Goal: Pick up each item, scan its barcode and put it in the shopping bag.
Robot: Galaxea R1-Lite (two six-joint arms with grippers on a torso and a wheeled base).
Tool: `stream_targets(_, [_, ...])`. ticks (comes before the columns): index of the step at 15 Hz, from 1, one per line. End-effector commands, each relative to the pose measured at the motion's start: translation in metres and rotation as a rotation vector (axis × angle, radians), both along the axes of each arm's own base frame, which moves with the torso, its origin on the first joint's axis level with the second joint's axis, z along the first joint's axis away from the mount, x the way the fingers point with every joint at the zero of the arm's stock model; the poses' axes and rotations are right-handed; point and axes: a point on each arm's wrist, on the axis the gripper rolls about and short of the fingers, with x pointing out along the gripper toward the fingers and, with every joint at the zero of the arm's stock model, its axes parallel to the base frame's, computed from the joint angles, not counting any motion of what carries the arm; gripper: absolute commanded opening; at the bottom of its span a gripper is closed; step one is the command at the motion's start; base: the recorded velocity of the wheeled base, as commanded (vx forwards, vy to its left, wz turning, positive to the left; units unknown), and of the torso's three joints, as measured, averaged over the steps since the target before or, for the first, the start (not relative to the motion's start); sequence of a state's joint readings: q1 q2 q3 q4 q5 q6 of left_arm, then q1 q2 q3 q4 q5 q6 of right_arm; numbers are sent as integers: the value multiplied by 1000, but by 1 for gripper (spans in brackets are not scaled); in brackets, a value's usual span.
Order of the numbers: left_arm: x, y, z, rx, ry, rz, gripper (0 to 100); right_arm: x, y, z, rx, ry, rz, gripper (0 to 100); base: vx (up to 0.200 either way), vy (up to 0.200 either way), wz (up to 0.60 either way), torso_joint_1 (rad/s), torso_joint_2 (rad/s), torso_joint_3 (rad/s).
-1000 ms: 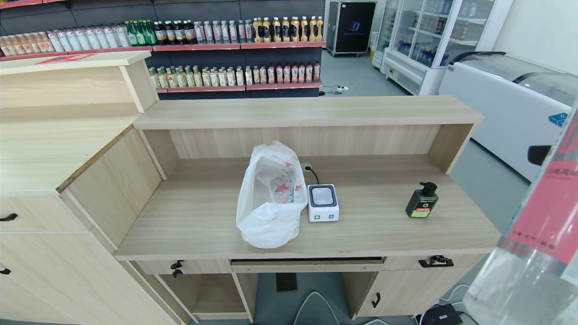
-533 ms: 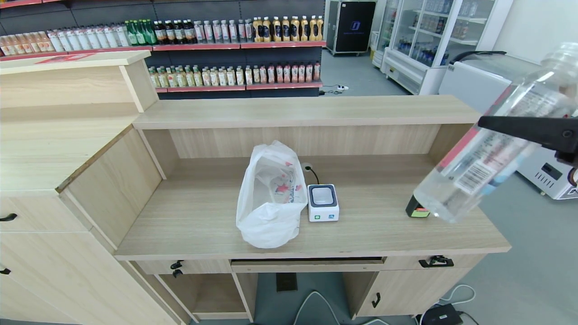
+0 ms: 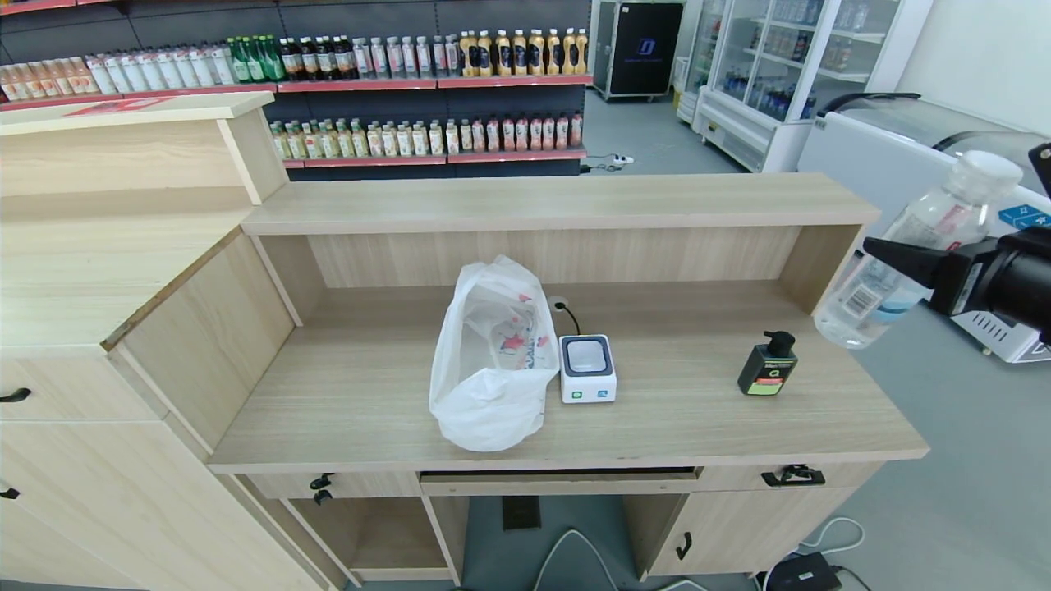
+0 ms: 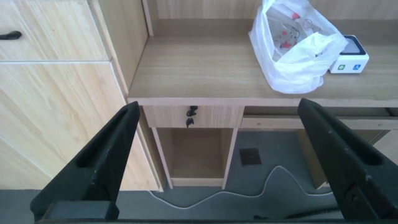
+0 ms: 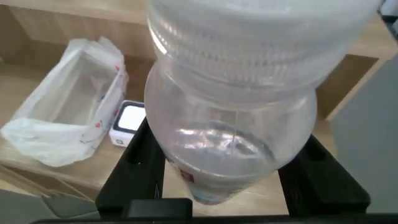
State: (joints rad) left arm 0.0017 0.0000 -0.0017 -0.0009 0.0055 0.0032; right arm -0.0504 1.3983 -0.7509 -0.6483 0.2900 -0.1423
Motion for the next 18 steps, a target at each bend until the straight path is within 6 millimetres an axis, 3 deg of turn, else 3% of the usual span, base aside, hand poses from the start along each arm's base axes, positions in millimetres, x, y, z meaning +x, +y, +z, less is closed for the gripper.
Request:
stream_targets(1, [0, 0, 0, 0, 1, 0, 100, 18, -8, -17, -67, 20, -27, 0, 0, 0, 0, 0, 0, 0])
stream_targets(4, [0, 0, 0, 0, 1, 0, 100, 26, -28, -28, -309, 12, -91, 0, 0, 0, 0, 0, 0, 0])
stream_targets(10, [0, 0, 0, 0, -1, 0, 100, 27, -50, -41, -570, 24, -142, 0, 0, 0, 0, 0, 0, 0])
stream_targets(15, [0, 0, 0, 0, -1, 0, 100, 26, -52, -40, -635, 2, -111, 0, 0, 0, 0, 0, 0, 0])
stream_targets(18, [0, 0, 0, 0, -1, 0, 100, 24, -57, -41, -747, -57, -37, 0, 0, 0, 600, 1, 2, -1])
